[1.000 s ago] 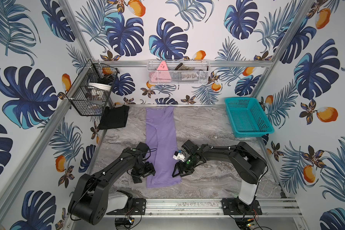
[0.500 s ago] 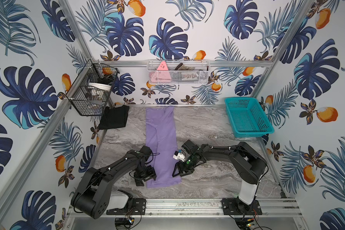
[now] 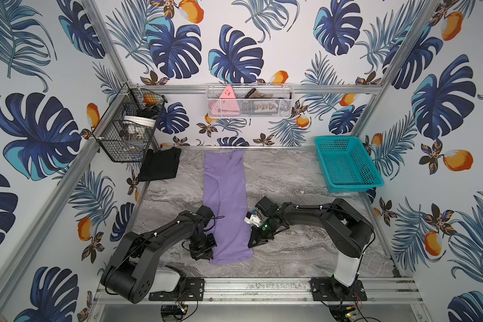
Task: Fold and stack t-shirts
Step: Fold the T-shirt.
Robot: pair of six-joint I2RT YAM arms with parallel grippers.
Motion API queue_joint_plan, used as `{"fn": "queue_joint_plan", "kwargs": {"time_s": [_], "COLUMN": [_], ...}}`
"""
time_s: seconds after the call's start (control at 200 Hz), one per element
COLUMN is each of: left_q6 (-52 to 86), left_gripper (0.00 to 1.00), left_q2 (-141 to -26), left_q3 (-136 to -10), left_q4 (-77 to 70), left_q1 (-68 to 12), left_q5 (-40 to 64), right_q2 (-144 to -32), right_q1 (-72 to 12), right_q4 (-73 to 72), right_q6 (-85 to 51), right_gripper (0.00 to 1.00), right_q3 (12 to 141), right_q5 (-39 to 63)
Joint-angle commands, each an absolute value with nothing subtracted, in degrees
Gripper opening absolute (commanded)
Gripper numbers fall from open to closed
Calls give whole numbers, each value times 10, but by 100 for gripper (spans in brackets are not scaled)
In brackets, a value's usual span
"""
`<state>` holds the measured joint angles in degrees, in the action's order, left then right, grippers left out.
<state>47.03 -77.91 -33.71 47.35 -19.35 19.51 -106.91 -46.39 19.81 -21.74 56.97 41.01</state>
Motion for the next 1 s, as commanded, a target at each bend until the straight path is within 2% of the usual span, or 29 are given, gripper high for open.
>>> {"fn": "queue_joint_plan", "kwargs": {"time_s": [0.0,0.505,0.701,0.996], "left_q6": [477,358,327,289], "left_gripper": [0,0,0,0], "left_q2": [-778,-723,-739,-746], "left_q3": [-337,-535,-634,-616], "left_q4": [435,523,520,467], "left_q1": [-194,-191,-170,-108], "left_q5": [146,100,28,-40], "right_q2": [-1059,-963,-974,-1010], "right_q1": [-463,-461,-438,-391], "right_q4": [207,286,295,300], "right_q6": [-204,-110,-82,-19], "right_gripper": [0,0,0,0], "right_q3": [578,674,717,781], "right_q5": [409,337,315,281]}}
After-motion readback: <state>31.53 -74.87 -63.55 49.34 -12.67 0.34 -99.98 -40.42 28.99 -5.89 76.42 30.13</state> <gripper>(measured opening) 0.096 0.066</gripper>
